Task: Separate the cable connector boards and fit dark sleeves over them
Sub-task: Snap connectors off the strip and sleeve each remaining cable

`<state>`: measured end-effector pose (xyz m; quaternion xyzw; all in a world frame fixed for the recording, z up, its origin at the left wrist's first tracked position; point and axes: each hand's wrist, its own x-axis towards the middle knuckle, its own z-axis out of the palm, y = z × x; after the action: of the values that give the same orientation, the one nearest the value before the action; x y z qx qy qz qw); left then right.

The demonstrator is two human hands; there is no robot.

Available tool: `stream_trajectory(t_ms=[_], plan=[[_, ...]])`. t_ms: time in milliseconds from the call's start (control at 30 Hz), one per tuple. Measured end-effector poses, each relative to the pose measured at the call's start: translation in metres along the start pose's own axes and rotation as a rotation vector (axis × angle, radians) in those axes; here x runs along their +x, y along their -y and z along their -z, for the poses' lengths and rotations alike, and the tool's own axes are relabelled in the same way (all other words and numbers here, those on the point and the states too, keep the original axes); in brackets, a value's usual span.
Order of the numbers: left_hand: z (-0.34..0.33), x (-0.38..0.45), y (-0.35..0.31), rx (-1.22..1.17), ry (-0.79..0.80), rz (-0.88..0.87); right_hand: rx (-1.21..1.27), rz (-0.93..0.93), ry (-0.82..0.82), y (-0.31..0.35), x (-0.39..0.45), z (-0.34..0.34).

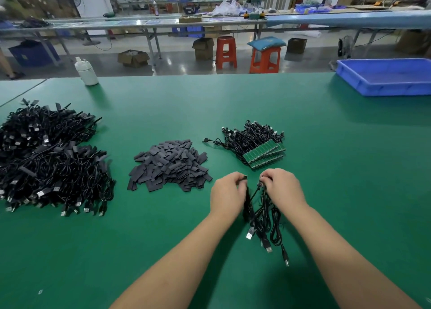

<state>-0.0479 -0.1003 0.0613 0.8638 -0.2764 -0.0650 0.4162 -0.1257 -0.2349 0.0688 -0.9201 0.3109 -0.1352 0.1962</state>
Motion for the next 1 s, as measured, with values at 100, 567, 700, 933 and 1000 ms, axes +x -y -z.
stream_trajectory(t_ms=[100,567,700,933,1000], plan=[[0.020,0.002,0.008,-0.569,0.101,0.184,0.005,-0.070,-0.028,-0.019,0.009,0.005],[0.082,0.002,0.040,-0.759,0.281,0.269,0.442,-0.062,0.093,0.018,-0.004,-0.014],[0.073,0.000,0.047,-0.539,0.206,0.247,0.879,-0.099,0.536,0.070,-0.030,-0.041],[0.078,0.003,0.075,-0.373,0.194,0.326,0.921,-0.241,0.470,0.080,-0.037,-0.068],[0.087,0.008,0.086,-0.317,0.204,0.295,0.907,-0.275,0.456,0.075,-0.035,-0.071]])
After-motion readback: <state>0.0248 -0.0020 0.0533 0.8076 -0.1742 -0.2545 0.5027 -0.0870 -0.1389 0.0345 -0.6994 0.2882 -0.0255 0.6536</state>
